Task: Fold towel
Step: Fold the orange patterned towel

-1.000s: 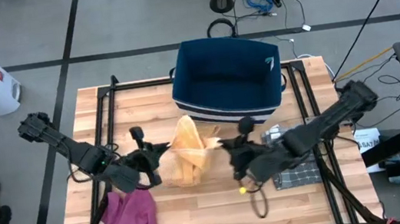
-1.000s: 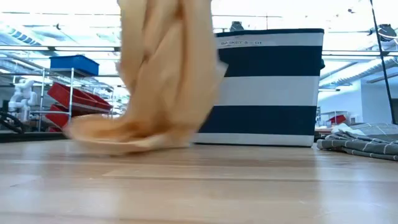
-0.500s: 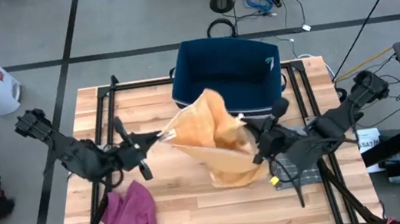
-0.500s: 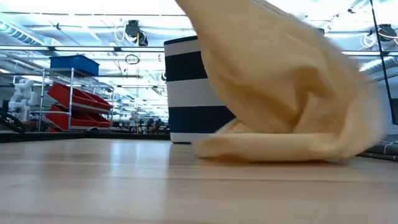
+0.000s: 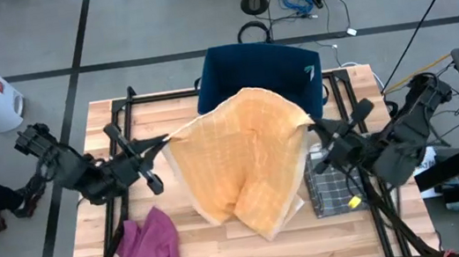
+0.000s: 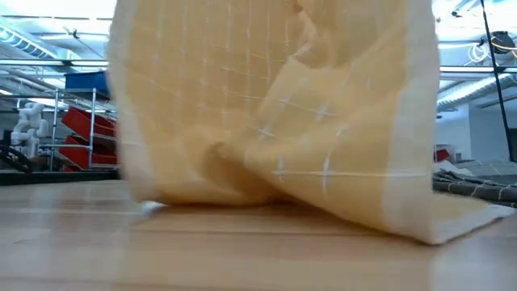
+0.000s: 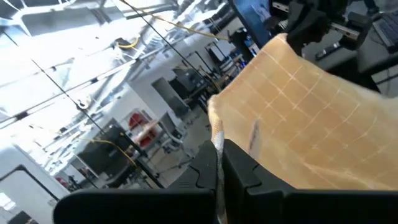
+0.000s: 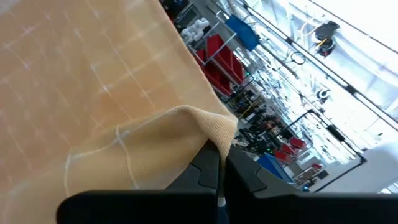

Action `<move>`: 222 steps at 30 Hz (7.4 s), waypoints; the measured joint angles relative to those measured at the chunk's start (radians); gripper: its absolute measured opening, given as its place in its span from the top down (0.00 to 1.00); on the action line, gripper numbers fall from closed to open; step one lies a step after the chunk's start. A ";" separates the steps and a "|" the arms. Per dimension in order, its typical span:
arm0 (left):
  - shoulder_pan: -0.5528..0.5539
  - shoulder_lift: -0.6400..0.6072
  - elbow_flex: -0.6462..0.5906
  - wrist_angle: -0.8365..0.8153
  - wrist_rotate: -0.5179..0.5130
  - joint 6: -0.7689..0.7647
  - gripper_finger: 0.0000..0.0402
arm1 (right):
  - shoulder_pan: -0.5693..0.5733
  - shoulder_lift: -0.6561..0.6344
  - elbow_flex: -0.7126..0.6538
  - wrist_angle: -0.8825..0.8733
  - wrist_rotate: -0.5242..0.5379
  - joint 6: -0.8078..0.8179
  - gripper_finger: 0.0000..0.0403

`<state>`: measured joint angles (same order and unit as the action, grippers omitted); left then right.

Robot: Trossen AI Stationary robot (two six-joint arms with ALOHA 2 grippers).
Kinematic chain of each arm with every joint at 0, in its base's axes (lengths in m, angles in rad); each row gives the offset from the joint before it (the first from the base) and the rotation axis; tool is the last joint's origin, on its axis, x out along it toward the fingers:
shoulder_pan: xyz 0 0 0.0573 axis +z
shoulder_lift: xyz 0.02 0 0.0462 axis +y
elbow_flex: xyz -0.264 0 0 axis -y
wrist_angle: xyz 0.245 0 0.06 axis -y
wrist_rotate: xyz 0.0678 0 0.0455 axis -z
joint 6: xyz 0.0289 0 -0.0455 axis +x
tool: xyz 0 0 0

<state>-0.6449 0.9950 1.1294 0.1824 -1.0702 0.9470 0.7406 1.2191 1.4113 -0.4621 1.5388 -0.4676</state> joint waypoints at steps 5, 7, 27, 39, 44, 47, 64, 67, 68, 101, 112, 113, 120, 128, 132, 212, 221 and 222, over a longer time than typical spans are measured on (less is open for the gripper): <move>0.000 -0.016 0.000 0.104 -0.001 0.134 0.99 | 0.021 -0.036 0.000 0.103 0.032 -0.137 1.00; 0.000 -0.019 0.000 0.161 -0.003 0.191 0.99 | 0.021 -0.049 0.000 0.173 0.034 -0.212 1.00; 0.074 -0.113 0.000 0.273 0.128 0.324 0.99 | 0.018 -0.147 0.051 0.285 -0.012 -0.396 1.00; 0.022 -0.161 0.000 0.212 0.232 0.133 0.99 | 0.057 -0.193 0.051 0.292 -0.364 -0.367 1.00; -0.068 -0.159 0.000 0.123 0.252 0.033 0.99 | 0.086 -0.180 0.051 0.244 -0.534 -0.277 1.00; -0.119 -0.159 0.000 0.043 0.258 -0.051 0.99 | 0.097 -0.176 0.051 0.166 -0.591 -0.168 1.00; -0.314 -0.129 0.000 -0.322 0.514 -0.516 0.99 | 0.099 -0.040 0.050 -0.063 -1.066 0.230 1.00; -0.342 -0.125 0.000 -0.319 0.516 -0.481 0.99 | 0.099 -0.021 0.050 -0.012 -1.140 0.187 1.00; -0.350 -0.125 0.000 -0.312 0.516 -0.470 0.99 | 0.099 -0.015 0.050 0.005 -1.157 0.177 1.00; -0.177 -0.067 0.000 -0.958 0.378 -1.115 0.99 | 0.021 0.238 0.050 -0.207 -1.149 0.703 1.00; -0.050 0.119 0.000 -1.066 0.381 -1.183 0.99 | -0.021 0.370 0.050 -0.493 -1.088 0.963 1.00; -0.036 0.139 0.000 -1.067 0.381 -1.181 0.99 | -0.022 0.377 0.050 -0.526 -1.076 0.990 1.00; 0.092 0.284 0.000 -1.088 0.381 -1.181 0.99 | -0.021 0.444 0.050 -0.741 -1.045 1.163 1.00; 0.271 0.433 0.000 -1.089 0.386 -1.167 0.98 | -0.034 0.525 0.007 -0.806 -1.013 1.225 1.00; 0.354 0.486 0.000 -1.085 0.402 -1.147 0.97 | -0.043 0.547 -0.056 -0.797 -1.012 1.274 1.00; 0.043 0.576 -0.240 -0.771 1.055 -1.297 0.54 | 0.300 0.644 -0.343 0.108 -0.878 1.532 0.65; 0.002 0.576 -0.240 -0.781 1.042 -1.305 0.54 | 0.292 0.708 -0.343 0.106 -0.874 1.572 0.65; 0.005 0.576 -0.242 -0.785 1.030 -1.307 0.54 | 0.292 0.710 -0.343 0.108 -0.862 1.581 0.65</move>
<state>-0.6396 1.5711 0.8875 -0.6031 -0.0397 -0.3596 1.0325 1.9294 1.0683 -0.3542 0.6765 1.1132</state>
